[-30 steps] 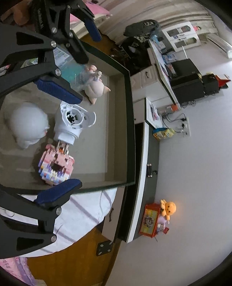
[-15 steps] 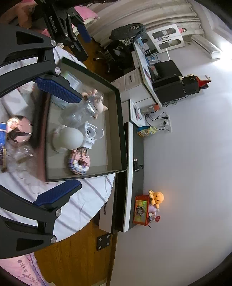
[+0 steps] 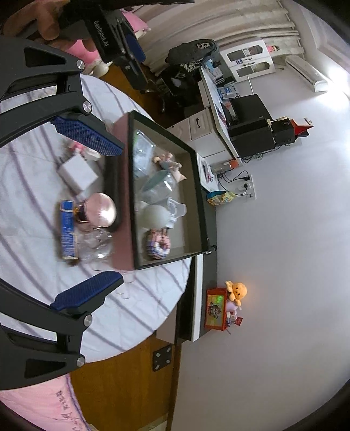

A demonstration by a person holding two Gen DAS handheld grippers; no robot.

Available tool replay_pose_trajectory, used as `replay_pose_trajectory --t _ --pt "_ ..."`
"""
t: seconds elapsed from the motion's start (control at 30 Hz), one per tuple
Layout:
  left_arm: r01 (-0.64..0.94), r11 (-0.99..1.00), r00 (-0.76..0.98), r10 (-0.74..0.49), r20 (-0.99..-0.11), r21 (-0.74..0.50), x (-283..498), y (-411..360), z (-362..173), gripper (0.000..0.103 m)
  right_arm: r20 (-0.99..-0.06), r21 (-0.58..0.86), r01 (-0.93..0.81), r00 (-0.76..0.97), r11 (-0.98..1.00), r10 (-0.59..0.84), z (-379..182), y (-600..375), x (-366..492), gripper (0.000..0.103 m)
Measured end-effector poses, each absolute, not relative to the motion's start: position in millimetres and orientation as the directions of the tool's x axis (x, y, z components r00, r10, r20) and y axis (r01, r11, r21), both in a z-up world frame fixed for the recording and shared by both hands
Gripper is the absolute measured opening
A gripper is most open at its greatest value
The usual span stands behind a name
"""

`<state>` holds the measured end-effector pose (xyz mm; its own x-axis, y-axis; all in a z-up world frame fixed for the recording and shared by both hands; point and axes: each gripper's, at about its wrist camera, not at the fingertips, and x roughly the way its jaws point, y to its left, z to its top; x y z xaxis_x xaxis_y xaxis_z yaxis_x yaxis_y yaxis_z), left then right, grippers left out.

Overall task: Organize rigid objects
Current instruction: 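Withdraw both tools from the pink box, then grasp the pink pixel-block figure with the left tool while the right tool grasps the blue-gold box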

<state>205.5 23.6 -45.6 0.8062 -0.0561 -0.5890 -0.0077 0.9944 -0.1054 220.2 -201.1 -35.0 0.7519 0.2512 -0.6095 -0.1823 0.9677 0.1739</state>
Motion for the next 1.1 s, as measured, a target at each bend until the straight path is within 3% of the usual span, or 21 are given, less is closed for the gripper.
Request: replay_pose_trajectory --t 1.1 --pt "-0.011 0.993 0.81 -0.059 -0.584 -0.117 130.5 19.2 -44.9 0.103 -0.606 0.144 -0.202 0.756 0.969 0.247 -36.9 -190.1 163.2 0.089"
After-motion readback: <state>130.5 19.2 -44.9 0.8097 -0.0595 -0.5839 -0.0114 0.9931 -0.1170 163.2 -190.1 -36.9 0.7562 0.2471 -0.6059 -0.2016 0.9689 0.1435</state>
